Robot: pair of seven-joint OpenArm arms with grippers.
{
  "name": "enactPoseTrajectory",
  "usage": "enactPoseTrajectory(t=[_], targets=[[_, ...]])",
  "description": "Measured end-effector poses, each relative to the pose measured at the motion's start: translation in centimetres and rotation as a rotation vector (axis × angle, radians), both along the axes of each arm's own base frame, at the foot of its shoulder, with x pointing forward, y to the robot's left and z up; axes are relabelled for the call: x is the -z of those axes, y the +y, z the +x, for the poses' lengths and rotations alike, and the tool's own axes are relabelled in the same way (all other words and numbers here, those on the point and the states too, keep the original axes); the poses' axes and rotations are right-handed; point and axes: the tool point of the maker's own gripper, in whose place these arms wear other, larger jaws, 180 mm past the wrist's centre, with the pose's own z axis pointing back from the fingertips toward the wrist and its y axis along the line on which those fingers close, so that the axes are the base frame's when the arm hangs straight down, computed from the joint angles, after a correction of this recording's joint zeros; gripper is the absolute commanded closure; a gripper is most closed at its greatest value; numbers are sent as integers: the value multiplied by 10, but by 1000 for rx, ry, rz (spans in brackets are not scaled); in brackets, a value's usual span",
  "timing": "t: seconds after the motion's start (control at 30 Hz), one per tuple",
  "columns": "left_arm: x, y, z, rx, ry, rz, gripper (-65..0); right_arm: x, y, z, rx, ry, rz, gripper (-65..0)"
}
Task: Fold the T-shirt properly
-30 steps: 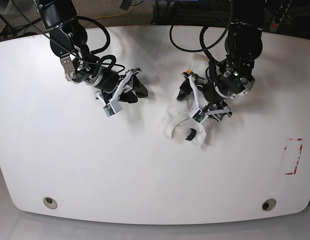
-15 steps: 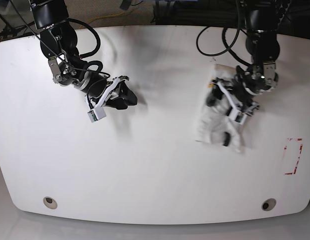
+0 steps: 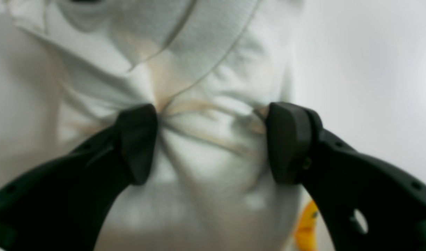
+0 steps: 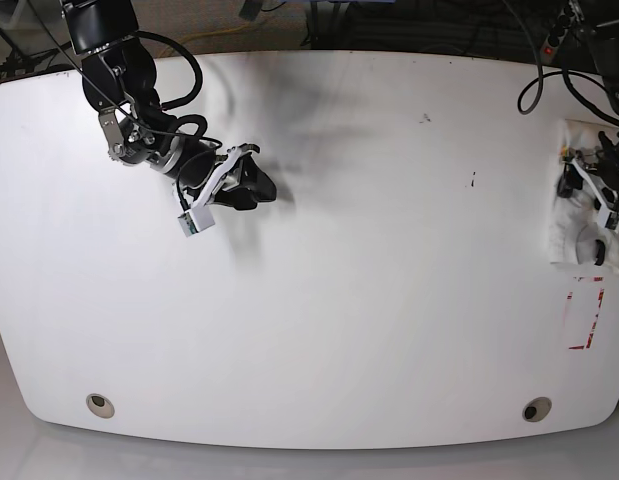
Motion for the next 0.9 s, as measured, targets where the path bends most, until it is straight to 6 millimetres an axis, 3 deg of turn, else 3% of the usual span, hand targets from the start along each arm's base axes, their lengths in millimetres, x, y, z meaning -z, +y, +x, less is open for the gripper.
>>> enactPoseTrajectory(t=[0.17, 0.3, 0.4, 0.5, 0.6, 0.77, 0.8, 0.9], targets=[[-14, 41, -21, -13, 60, 112, -457, 2, -2, 0, 0, -11, -22, -231], [-35, 46, -14, 6, 22, 167, -457, 15, -7, -7, -12, -16, -102, -231], [-61, 27, 6, 80, -59, 198, -457, 17, -8, -11, -34, -30, -153, -231], [-90, 9, 17, 134, -100, 261, -457, 5, -6, -7, -45, -105, -187, -231], [-115, -5, 22, 91, -208, 274, -457, -10, -23, 0, 7, -201, -221, -231], [-119, -57, 32, 21, -375, 197, -457, -16, -70, 17, 140, -322, -410, -231], [-119, -74, 38, 22, -434, 141, -457, -21, -75, 23, 171, -366, -425, -231], [-116, -96, 48, -56, -582, 26, -457, -27, -86, 31, 251, -457, -443, -233]])
